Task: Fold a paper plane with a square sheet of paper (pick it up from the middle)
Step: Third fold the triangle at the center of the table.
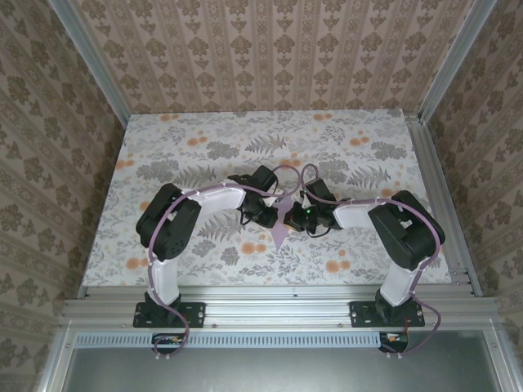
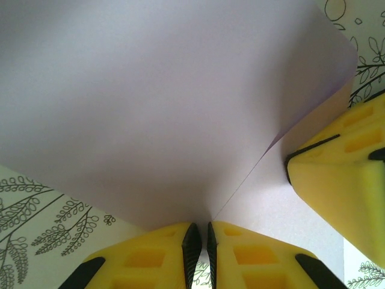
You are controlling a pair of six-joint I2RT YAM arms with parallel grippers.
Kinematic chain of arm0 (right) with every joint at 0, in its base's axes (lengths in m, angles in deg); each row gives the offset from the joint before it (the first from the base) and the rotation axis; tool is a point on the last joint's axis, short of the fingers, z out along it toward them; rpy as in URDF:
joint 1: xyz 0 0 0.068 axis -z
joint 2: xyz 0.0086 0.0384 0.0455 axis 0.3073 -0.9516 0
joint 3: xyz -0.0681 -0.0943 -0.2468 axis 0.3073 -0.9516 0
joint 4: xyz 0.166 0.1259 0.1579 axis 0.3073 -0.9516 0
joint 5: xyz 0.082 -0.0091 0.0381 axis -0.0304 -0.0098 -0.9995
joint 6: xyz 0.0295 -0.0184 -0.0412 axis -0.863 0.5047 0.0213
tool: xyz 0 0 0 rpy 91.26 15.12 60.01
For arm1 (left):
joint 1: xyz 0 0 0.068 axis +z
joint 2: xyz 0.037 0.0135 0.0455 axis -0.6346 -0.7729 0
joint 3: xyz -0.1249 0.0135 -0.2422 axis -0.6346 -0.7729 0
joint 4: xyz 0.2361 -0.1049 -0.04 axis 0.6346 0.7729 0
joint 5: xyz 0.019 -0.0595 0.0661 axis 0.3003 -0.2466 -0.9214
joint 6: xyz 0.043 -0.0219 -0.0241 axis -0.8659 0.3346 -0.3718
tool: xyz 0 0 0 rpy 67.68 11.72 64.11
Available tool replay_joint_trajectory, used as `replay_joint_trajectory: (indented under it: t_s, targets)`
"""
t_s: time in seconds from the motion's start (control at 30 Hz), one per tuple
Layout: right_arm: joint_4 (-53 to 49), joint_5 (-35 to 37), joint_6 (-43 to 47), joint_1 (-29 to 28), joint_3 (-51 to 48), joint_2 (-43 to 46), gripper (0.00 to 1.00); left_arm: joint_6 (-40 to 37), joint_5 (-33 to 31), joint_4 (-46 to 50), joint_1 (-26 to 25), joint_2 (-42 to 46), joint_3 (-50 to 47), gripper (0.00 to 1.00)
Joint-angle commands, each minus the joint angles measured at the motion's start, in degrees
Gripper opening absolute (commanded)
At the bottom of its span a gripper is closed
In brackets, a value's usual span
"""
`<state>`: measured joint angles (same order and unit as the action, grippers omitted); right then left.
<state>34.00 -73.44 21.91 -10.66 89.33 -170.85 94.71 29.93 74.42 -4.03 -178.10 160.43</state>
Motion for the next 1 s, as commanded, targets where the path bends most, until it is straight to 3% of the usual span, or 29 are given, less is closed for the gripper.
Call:
replay_joint_trajectory:
  t_s: [0.0,0.4,0.67,0.97]
  targets:
    - [-4.4,4.4,3.1,1.6,0.0,-1.2,0.0,-1.6,-6.6,4.5,0.3,-6.4,-4.2,0.18]
    - [-5.4,9.0,2.9,5.3,-3.7,3.1,0.0,-2.1,-8.6,5.1,0.2,-6.2,-4.4,0.18]
    - [-4.1,4.5,2.8,3.8,-1.5,7.5,0.0,-2.1,-8.0,4.8,0.2,-6.2,-4.3,0.18]
    - [0.3,2.6,0.7,1.2,1.6,1.1,0.0,-2.0,-7.4,4.6,0.1,-5.8,-4.3,0.18]
